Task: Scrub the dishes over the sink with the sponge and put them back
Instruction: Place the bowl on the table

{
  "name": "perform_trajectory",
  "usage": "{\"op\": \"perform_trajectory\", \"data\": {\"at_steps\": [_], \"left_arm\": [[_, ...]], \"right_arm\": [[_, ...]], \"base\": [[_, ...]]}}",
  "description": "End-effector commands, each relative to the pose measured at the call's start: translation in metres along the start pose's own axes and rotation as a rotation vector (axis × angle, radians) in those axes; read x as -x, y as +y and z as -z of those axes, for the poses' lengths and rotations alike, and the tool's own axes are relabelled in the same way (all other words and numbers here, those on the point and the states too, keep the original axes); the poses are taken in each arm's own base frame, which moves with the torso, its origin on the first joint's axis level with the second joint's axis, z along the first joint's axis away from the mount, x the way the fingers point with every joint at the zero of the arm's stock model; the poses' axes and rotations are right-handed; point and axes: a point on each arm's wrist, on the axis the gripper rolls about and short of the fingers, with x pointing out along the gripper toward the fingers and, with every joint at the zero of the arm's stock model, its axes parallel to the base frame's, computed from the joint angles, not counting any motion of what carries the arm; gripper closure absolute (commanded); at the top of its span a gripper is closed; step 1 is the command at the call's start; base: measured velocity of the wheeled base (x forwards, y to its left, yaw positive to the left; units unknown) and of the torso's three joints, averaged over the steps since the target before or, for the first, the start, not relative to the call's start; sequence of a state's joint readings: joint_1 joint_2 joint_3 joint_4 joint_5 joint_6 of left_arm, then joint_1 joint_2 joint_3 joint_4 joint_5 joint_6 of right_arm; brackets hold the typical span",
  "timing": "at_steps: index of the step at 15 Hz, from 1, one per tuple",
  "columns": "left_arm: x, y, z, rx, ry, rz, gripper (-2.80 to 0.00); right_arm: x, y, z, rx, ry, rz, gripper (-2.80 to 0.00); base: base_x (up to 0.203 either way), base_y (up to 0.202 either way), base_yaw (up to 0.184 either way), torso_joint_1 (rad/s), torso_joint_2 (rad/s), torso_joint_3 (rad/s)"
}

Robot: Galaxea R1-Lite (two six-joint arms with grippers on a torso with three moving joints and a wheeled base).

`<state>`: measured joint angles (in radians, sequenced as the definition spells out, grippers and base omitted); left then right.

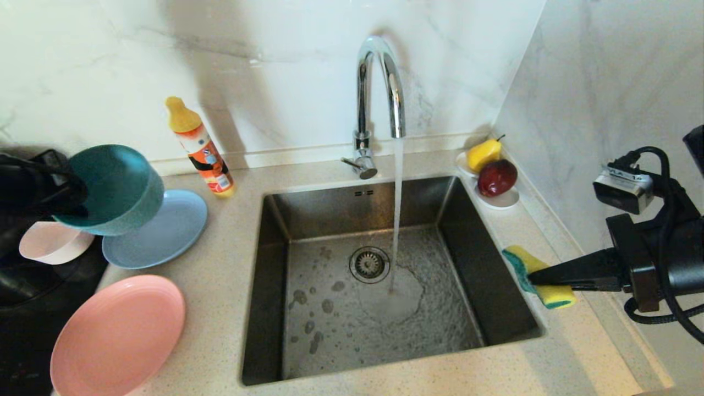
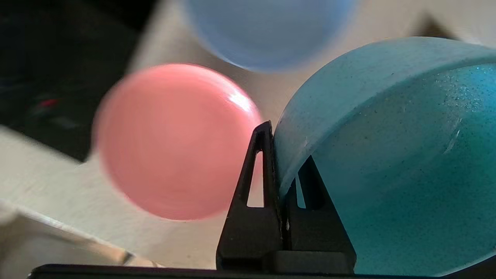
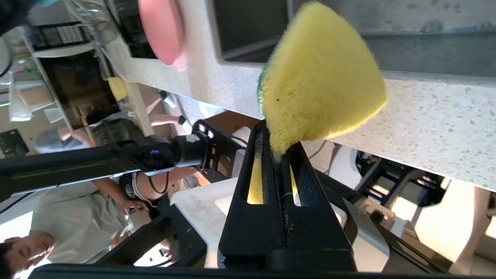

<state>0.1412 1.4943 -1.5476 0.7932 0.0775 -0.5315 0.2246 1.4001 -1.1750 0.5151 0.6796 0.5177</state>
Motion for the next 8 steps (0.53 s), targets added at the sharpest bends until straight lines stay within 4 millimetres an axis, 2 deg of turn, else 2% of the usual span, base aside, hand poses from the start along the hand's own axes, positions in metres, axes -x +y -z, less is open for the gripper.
{"op": "perform_trajectory", "data": {"at_steps": [1,5,8], "left_arm": [[0.002,0.040,-0.019,0.142,-0.044,-0.113,0.00],[-0.001,0.107,-0.030,0.370,-0.015,-0.252,0.00],[-0.018,0.152,-0.030,0.507,0.045,-0.348,0.00]], "right_arm": [[-0.008,-0.009,-0.004,-0.035,0.022,0.018,0.00],[-0.010,-0.016,-0.012,-0.033,-0.004,0.023,0.00],[-0.014,-0.019,-0.012,-0.042,0.006,0.030,0.00]], "base": [[0.000,0.000,0.000,0.000,0.00,0.000],[0.000,0.000,0.000,0.000,0.00,0.000],[0.000,0.000,0.000,0.000,0.00,0.000]]}}
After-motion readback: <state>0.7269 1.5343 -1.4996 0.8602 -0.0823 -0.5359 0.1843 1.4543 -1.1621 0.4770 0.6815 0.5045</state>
